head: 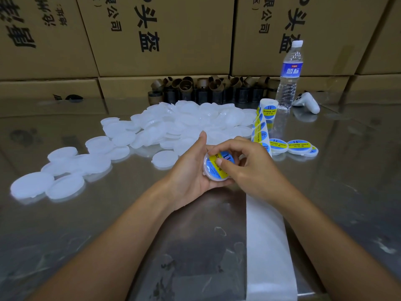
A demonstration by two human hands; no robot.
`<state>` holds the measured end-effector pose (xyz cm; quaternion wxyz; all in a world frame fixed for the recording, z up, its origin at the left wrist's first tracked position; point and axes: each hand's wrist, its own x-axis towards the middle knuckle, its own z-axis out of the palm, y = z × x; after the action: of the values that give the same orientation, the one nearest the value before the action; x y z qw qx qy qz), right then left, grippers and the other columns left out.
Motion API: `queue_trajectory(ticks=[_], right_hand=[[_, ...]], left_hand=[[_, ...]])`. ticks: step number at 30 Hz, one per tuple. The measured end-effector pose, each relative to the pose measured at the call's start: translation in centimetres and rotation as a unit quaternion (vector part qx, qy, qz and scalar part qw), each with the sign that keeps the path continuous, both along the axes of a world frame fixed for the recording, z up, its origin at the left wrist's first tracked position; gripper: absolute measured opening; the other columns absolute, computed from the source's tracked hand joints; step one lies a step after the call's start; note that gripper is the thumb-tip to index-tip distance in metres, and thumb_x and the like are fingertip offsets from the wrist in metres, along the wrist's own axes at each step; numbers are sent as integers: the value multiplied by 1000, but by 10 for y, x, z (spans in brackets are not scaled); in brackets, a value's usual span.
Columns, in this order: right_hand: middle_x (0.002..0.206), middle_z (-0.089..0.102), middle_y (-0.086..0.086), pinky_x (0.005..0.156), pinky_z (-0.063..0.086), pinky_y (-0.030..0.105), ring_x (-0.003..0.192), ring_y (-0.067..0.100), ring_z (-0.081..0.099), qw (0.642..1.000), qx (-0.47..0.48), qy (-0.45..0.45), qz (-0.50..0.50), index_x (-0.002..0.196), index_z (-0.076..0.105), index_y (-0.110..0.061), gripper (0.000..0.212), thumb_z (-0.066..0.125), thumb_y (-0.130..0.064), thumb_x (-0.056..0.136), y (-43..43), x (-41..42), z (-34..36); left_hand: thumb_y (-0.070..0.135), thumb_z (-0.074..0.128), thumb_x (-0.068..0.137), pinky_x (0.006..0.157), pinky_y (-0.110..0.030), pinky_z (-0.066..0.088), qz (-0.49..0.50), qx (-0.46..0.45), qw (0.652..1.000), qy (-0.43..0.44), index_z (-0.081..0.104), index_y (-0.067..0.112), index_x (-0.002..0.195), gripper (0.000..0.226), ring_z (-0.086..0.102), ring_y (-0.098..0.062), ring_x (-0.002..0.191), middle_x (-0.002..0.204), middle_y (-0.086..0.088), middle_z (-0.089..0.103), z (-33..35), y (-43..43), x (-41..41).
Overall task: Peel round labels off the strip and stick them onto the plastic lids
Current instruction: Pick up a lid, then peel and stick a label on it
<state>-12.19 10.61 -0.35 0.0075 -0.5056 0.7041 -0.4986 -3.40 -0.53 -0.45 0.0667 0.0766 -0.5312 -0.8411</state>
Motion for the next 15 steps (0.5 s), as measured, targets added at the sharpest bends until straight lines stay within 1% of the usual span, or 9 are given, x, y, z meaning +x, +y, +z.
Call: queue_trajectory(ticks=[1, 3, 5, 7, 9, 11, 13, 15], right_hand=[[84, 57, 10, 61, 35, 13, 62, 6, 43, 1000, 0, 1, -4, 85, 66, -39, 32, 66, -7, 83, 0, 0, 0], [82, 56, 10, 61, 35, 16, 62, 6, 42, 1000, -4, -2, -6, 86, 68, -40, 33, 67, -7, 83, 0, 0, 1], [81, 55, 11, 61, 35, 17, 62, 7, 41, 1000, -12, -5, -4, 84, 66, -47, 39, 68, -8, 83, 0, 0, 2], [77, 53, 8, 61, 34, 16, 62, 6, 41, 1000, -14, -5, -6, 84, 65, -49, 40, 68, -9, 83, 0, 0, 2], [74, 50, 2, 61, 34, 16, 62, 5, 41, 1000, -13, -1, -8, 88, 66, -47, 39, 67, -9, 83, 0, -1, 2], [77, 52, 6, 62, 35, 18, 63, 5, 42, 1000, -9, 0, -13, 94, 70, -41, 34, 67, -9, 84, 0, -1, 1], [78, 52, 7, 62, 35, 18, 63, 5, 42, 1000, -14, -1, -22, 98, 71, -36, 30, 67, -11, 84, -1, -1, -1], [75, 49, 3, 62, 35, 16, 62, 5, 42, 999, -22, -3, -32, 105, 69, -36, 32, 68, -12, 83, -2, -1, -2]], left_hand=[[47, 31, 96, 87, -38, 55, -8, 2, 1000, 3, 55, 0, 116, 56, 64, -22, 97, 105, -12, 65, 0, 0, 0], [34, 45, 85, 91, -39, 52, -25, 7, 1000, 14, 62, 3, 105, 40, 63, -22, 96, 104, -13, 64, 0, -1, 1], [17, 55, 72, 95, -41, 50, -32, -2, 999, 31, 67, 4, 103, 37, 61, -23, 97, 107, -14, 62, 0, -1, 2], [2, 48, 63, 93, -41, 52, -25, -9, 999, 37, 66, 0, 110, 49, 62, -25, 97, 106, -16, 62, -1, -2, 2], [-3, 42, 61, 92, -41, 54, -11, -35, 999, 30, 53, -5, 124, 64, 62, -27, 99, 108, -17, 60, -2, -2, 0], [-11, 40, 66, 95, -43, 52, -3, -67, 997, 26, 48, -6, 129, 63, 61, -28, 102, 110, -17, 58, -3, -1, -1], [-16, 38, 71, 98, -44, 49, -2, -79, 996, 28, 46, -6, 130, 60, 59, -28, 104, 110, -17, 57, -2, 0, 0], [-18, 40, 72, 98, -43, 50, 3, -77, 997, 26, 45, -6, 129, 58, 60, -27, 102, 109, -18, 58, -1, 1, 1]])
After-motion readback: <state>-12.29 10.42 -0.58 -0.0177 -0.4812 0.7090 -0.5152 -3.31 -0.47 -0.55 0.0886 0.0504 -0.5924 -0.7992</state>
